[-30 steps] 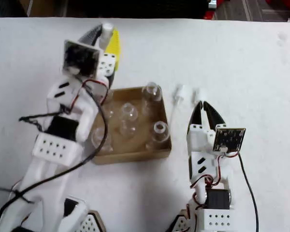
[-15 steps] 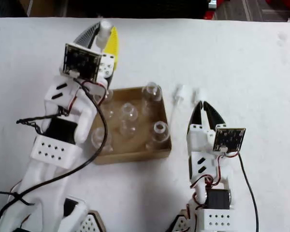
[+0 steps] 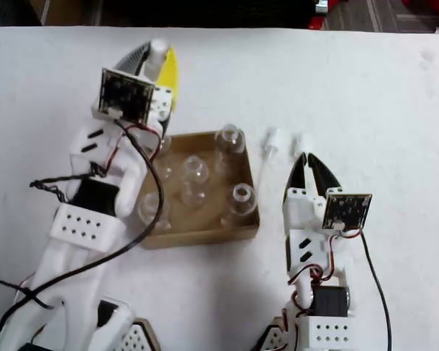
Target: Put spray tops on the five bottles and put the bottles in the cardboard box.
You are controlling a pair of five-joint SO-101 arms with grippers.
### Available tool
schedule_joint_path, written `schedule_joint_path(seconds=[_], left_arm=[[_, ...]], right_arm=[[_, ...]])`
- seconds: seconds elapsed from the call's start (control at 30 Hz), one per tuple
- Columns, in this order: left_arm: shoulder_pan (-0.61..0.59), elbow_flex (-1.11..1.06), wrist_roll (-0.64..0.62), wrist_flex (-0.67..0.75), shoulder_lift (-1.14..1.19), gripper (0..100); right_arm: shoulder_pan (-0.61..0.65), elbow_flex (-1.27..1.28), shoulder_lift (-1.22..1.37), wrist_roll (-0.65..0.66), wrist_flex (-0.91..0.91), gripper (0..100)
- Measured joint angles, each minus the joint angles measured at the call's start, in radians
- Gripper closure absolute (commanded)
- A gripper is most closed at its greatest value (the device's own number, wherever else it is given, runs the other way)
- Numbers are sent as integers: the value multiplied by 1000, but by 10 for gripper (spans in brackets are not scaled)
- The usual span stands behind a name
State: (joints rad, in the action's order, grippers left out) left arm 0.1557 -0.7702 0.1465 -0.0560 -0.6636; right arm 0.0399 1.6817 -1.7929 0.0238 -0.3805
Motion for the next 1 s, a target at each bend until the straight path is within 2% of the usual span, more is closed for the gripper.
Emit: schedule_joint_path(seconds=[0.1,0.2,0.8,1.0], left_arm=[[2,-72,0,97,0,980],[2,-101,0,133,0,980],[-3,-227,-17,143,0,980],[-29,-227,-146,143,0,980]], right_arm=[[0,0,0,0,0,980],[0,0,0,0,0,980],[0,0,0,0,0,980],[0,0,0,0,0,980]])
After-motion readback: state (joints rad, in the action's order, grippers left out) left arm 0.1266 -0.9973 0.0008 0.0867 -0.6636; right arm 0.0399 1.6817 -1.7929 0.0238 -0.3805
